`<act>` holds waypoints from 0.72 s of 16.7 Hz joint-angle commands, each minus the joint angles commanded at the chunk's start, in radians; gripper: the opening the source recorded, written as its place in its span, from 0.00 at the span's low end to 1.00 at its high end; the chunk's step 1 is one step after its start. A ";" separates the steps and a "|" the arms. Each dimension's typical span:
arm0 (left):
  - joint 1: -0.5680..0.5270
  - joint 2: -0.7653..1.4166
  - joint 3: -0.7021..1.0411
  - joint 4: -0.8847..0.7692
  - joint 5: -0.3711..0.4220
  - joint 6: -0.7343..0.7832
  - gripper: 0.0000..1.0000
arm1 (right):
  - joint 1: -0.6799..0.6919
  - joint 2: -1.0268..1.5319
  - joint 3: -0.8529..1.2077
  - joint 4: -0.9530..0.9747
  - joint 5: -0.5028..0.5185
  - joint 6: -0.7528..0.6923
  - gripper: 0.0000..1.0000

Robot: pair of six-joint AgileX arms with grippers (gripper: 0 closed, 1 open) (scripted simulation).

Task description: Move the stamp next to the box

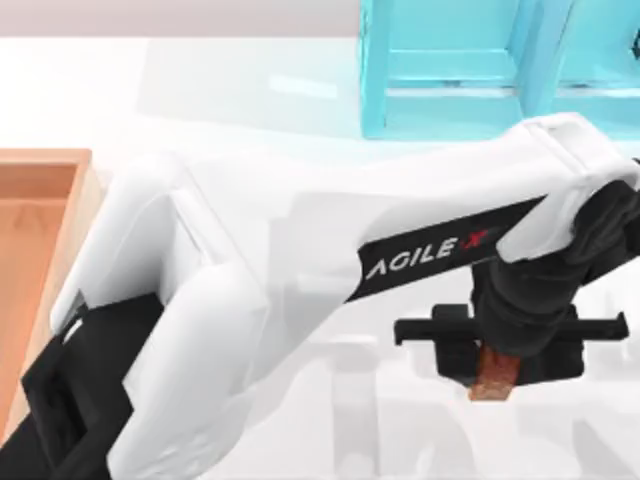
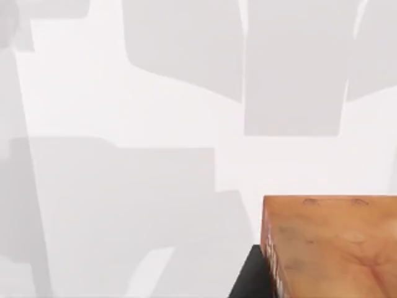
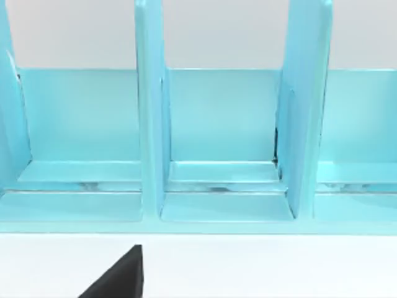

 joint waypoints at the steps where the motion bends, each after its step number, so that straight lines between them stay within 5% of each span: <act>1: 0.000 0.000 0.000 0.000 0.000 0.000 0.00 | 0.000 0.000 0.000 0.000 0.000 0.000 1.00; 7: 0.068 -0.048 -0.044 -0.005 0.000 0.069 0.00 | 0.000 0.000 0.000 0.000 0.000 0.000 1.00; 12: 0.375 -0.237 -0.202 -0.035 -0.002 0.371 0.00 | 0.000 0.000 0.000 0.000 0.000 0.000 1.00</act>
